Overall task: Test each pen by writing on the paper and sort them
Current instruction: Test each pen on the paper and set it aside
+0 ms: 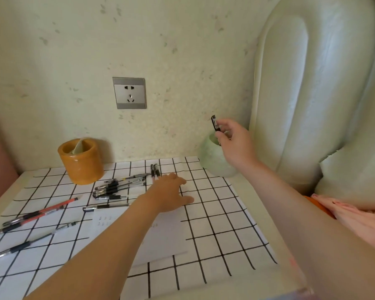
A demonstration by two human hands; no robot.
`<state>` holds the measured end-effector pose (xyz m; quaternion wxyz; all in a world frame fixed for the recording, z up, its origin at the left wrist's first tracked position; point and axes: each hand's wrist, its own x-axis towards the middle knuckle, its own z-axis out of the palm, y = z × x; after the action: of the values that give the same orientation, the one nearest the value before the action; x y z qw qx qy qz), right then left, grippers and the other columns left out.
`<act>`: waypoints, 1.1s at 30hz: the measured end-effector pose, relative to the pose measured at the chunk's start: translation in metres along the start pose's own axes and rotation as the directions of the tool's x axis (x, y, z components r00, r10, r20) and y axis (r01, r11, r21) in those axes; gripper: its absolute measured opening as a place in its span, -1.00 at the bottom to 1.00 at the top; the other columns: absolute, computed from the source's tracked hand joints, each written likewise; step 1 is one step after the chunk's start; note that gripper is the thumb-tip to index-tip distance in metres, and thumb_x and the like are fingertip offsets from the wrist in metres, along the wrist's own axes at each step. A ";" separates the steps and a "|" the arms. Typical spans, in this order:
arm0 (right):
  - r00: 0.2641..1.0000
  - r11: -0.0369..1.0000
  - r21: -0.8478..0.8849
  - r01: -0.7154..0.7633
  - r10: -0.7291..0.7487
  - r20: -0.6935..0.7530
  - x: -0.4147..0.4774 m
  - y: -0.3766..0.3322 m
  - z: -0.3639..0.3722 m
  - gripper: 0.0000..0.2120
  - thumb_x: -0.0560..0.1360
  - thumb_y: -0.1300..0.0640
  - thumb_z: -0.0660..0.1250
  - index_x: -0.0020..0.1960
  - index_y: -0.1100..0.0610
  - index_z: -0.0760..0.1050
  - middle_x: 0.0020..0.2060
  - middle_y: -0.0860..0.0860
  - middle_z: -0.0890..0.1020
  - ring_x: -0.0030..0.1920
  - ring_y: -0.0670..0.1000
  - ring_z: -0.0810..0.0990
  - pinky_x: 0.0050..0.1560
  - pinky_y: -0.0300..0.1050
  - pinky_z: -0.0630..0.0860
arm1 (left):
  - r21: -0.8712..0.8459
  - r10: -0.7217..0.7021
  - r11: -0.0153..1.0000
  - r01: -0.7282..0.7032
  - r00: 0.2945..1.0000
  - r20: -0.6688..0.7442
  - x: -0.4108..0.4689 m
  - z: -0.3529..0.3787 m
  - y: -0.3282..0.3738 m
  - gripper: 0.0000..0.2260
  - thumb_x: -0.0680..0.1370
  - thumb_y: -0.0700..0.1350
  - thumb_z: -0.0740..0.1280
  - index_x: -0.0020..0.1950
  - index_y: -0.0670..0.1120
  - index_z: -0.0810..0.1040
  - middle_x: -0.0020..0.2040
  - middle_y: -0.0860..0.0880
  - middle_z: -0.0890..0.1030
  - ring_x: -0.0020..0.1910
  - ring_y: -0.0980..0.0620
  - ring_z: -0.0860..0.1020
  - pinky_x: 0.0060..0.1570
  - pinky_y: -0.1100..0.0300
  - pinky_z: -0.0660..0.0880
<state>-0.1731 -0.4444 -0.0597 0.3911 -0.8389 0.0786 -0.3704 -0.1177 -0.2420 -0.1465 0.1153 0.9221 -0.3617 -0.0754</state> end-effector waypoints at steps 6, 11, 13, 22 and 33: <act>0.977 0.993 -0.069 0.092 -0.104 -0.185 0.022 0.017 0.007 -0.73 0.55 0.25 0.32 0.23 0.08 0.54 0.03 -0.02 0.63 -0.03 -0.05 0.60 0.08 -0.11 0.56 | 0.107 0.026 0.994 -0.027 1.000 0.012 0.008 0.007 0.000 -0.37 0.46 0.32 0.32 0.45 0.09 0.35 0.41 0.01 0.34 0.39 -0.03 0.27 0.36 0.03 0.22; 0.924 0.994 0.108 -0.011 0.051 -0.378 0.041 0.015 0.006 -0.76 0.54 0.21 0.36 0.19 0.09 0.56 -0.09 -0.09 0.62 -0.13 -0.18 0.57 -0.03 -0.39 0.47 | 0.109 0.024 0.994 -0.025 1.000 0.006 0.010 0.009 -0.002 -0.38 0.45 0.32 0.33 0.44 0.10 0.35 0.41 0.03 0.34 0.39 -0.03 0.27 0.36 0.01 0.20; 0.871 0.975 0.221 -0.027 0.132 -0.474 0.051 0.012 0.001 -0.75 0.53 0.22 0.36 0.19 0.09 0.55 -0.10 -0.08 0.62 -0.11 -0.13 0.59 0.02 -0.27 0.52 | 0.102 0.021 0.995 -0.021 1.000 0.005 0.010 0.009 -0.003 -0.38 0.44 0.33 0.33 0.44 0.11 0.35 0.40 0.03 0.34 0.39 -0.02 0.27 0.36 0.01 0.19; 0.986 0.742 -0.669 0.040 0.080 0.148 0.028 0.054 0.017 -0.76 0.62 0.12 0.17 0.12 0.01 0.60 0.00 0.02 0.69 0.08 0.16 0.61 0.11 -0.03 0.39 | 0.076 0.022 0.997 -0.021 1.000 -0.011 0.011 0.010 -0.004 -0.38 0.43 0.34 0.34 0.42 0.12 0.36 0.38 0.05 0.35 0.38 -0.01 0.27 0.36 0.01 0.19; 0.952 0.898 -0.417 0.136 -0.003 0.305 0.012 -0.004 0.026 -0.77 0.59 0.11 0.28 0.19 0.05 0.61 0.06 0.00 0.66 0.08 0.02 0.59 0.15 -0.02 0.52 | -0.017 -0.009 1.000 0.006 0.981 -0.194 -0.008 0.008 -0.003 -0.49 0.56 0.26 0.20 0.44 0.06 0.36 0.38 0.03 0.41 0.38 -0.01 0.32 0.39 0.01 0.23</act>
<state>-0.1474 -0.4315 -0.0611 0.1883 -0.9530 0.0690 -0.2272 -0.1231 -0.2356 -0.1551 0.1573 0.9254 -0.3447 0.0115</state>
